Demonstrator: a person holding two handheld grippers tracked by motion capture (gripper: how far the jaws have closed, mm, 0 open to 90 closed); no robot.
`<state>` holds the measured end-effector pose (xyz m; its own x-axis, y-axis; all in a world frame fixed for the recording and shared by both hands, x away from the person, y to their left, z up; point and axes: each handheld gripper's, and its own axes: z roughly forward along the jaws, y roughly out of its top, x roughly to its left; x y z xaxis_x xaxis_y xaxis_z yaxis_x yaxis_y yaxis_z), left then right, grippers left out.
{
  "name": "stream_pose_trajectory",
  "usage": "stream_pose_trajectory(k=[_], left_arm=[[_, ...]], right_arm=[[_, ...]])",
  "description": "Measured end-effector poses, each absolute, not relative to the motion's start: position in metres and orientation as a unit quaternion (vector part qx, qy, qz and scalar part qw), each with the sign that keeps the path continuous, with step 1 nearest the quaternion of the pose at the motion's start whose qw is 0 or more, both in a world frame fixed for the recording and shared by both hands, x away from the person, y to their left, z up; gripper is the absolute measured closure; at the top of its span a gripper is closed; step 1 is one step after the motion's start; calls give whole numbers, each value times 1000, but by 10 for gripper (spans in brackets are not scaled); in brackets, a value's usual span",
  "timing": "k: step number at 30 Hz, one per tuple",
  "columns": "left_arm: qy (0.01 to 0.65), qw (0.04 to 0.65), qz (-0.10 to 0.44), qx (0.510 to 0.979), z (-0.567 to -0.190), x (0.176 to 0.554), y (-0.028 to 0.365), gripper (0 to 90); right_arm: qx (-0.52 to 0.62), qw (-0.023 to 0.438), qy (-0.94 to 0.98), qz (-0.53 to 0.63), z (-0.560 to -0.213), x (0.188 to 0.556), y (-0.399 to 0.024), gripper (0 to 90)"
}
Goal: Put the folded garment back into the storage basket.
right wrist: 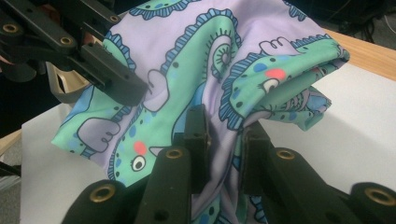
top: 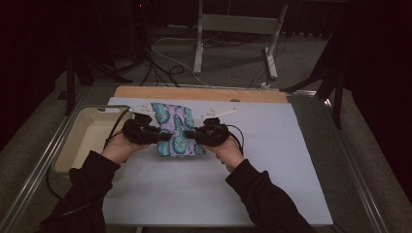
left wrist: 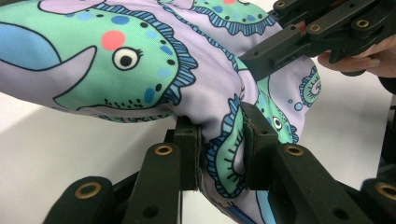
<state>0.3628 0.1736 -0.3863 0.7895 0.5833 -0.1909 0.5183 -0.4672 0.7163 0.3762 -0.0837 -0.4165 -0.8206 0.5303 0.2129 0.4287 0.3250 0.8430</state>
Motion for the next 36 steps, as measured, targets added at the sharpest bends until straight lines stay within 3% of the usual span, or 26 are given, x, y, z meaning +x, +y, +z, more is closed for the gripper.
stream_pose_trajectory(k=[36], left_arm=[[372,405,82,831,-363,335,282,724]], right_arm=[[238,32,821,518,-395,377,27,776]])
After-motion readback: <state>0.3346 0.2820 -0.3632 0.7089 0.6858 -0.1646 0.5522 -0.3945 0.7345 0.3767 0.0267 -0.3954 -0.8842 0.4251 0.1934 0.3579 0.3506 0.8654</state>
